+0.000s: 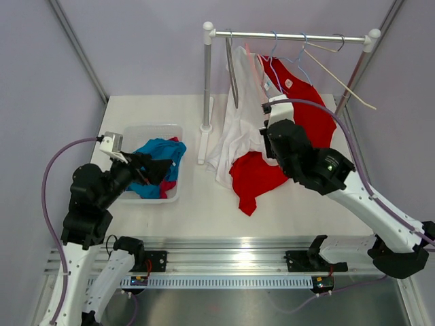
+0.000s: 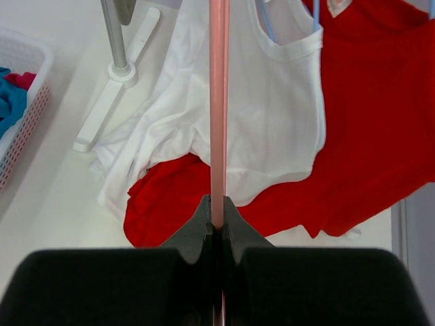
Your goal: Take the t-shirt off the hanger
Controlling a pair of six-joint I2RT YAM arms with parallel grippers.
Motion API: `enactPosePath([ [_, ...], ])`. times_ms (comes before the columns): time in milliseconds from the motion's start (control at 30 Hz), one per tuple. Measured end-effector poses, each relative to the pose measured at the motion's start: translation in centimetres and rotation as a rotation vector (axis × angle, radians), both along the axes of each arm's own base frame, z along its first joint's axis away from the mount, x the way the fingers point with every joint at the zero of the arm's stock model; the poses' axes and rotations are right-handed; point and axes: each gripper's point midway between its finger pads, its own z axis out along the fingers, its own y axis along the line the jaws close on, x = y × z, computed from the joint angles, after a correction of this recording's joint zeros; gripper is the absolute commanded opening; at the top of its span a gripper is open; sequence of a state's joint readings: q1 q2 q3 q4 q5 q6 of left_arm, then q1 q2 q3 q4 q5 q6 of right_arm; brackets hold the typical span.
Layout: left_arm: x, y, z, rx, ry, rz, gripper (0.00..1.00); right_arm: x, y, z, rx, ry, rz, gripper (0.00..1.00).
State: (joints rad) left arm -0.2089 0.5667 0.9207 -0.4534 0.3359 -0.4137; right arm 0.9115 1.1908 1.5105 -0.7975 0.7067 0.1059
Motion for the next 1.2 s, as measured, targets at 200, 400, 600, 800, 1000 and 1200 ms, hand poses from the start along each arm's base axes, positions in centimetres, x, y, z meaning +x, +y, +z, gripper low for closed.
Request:
enactPosePath([
  [200, -3.1, -2.4, -3.2, 0.013, 0.018, -0.181, 0.99, 2.2, 2.6, -3.4, -0.042, 0.081, 0.021, 0.00],
  [400, -4.3, -3.7, -4.8, 0.037, 0.037, -0.271, 0.99, 4.3, 3.5, -5.1, -0.055, 0.132, 0.009, 0.00],
  [600, -5.2, -4.2, -5.3, 0.041, 0.019, -0.311, 0.99, 9.2, 2.5, -3.8, 0.023, 0.120, -0.064, 0.00],
  [800, -5.5, -4.6, -6.4, 0.045, 0.044, -0.337, 0.99, 13.6, 2.4, -2.5, 0.099, 0.099, -0.095, 0.00],
  [1000, -6.0, -4.8, -6.1, 0.046, 0.023, -0.357, 0.99, 16.4, 3.8, -4.0, 0.142, 0.124, -0.077, 0.00],
  [1200, -5.9, -4.8, -6.2, 0.051, 0.024, -0.358, 0.99, 17.9, 5.7, -5.9, 0.179, 0.153, -0.059, 0.00],
])
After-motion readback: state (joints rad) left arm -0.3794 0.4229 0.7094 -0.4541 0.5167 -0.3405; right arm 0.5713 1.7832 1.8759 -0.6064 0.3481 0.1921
